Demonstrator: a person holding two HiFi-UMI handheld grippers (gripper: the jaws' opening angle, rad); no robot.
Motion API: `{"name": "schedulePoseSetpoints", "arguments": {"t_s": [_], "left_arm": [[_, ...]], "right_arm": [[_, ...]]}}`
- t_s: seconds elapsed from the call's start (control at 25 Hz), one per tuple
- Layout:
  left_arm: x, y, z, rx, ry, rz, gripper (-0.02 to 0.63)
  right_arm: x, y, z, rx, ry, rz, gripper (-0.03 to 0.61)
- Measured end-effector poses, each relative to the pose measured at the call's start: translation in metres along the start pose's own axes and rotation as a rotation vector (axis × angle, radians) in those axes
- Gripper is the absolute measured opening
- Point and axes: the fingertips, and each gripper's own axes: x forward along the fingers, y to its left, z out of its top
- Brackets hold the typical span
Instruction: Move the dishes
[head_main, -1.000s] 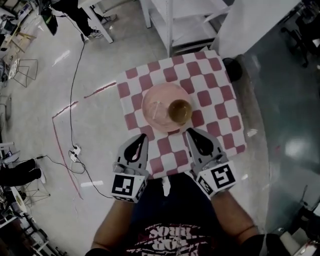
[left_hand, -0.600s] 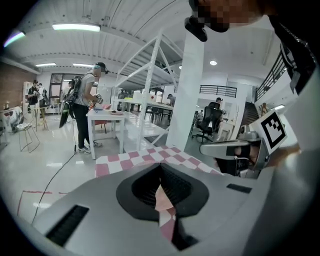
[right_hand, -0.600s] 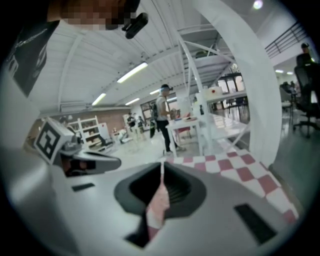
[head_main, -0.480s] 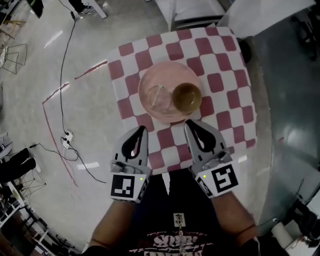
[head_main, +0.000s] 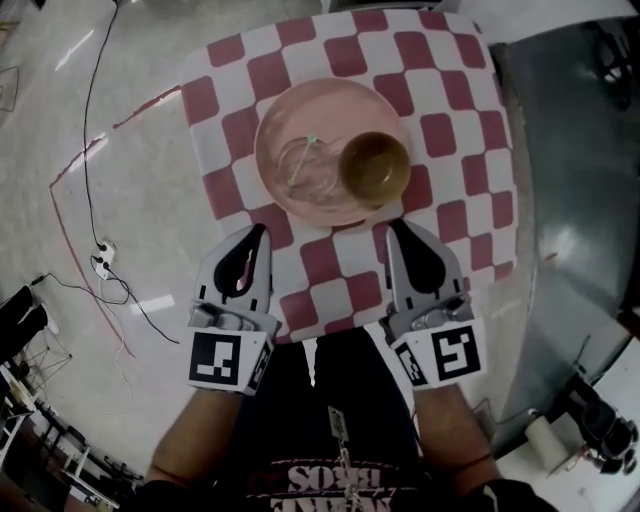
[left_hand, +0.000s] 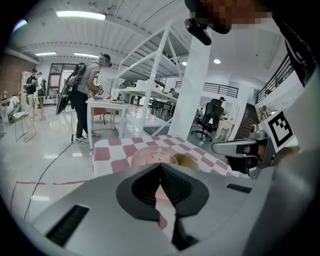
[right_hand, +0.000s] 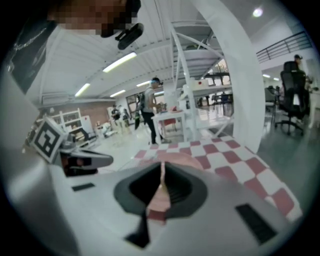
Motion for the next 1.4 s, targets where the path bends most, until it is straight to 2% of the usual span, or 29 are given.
{"name": "schedulePoseSetpoints", "arguments": {"t_s": [0.36,0.4,0.44,0.48,0.68,0.8,0.88,0.92,1.04,1.24,1.4], "left_arm": [[0.012,0.012,-0.023,-0.004,0.071,-0.059,0.031],[0.013,0.015,-0.023,-0.008,0.076,-0.057,0.031],[0.014,0.019,-0.023,-0.012,0.077,-0.055,0.031],[0.015,0.023,-0.023,-0.015,0.075,-0.052,0.031],[0.02,0.036,-0.026,-0.024,0.087,-0.056,0.031],[0.024,0.037,-0.03,-0.038,0.106,-0.064,0.031],[0.027,0.036,-0.03,-0.031,0.102,-0.075,0.031],[0.03,0.034,-0.03,-0.025,0.098,-0.082,0.031],[0.039,0.028,-0.029,-0.024,0.112,-0.102,0.031],[0.044,0.014,-0.033,-0.01,0.141,-0.148,0.031],[0.046,0.009,-0.038,-0.006,0.157,-0.156,0.031]], "right_arm": [[0.022,-0.044,-0.054,0.077,0.161,-0.18,0.042],[0.026,-0.049,-0.059,0.094,0.176,-0.19,0.061],[0.03,-0.054,-0.063,0.115,0.191,-0.197,0.137],[0.034,-0.059,-0.067,0.136,0.203,-0.207,0.175],[0.052,-0.084,-0.083,0.208,0.249,-0.283,0.175],[0.061,-0.092,-0.091,0.265,0.275,-0.299,0.175],[0.064,-0.094,-0.094,0.252,0.287,-0.309,0.163],[0.065,-0.094,-0.095,0.228,0.29,-0.314,0.132],[0.068,-0.091,-0.09,0.162,0.281,-0.31,0.058],[0.06,-0.103,-0.058,0.226,0.173,-0.297,0.044],[0.044,-0.146,-0.028,0.273,0.069,-0.366,0.043]]}}
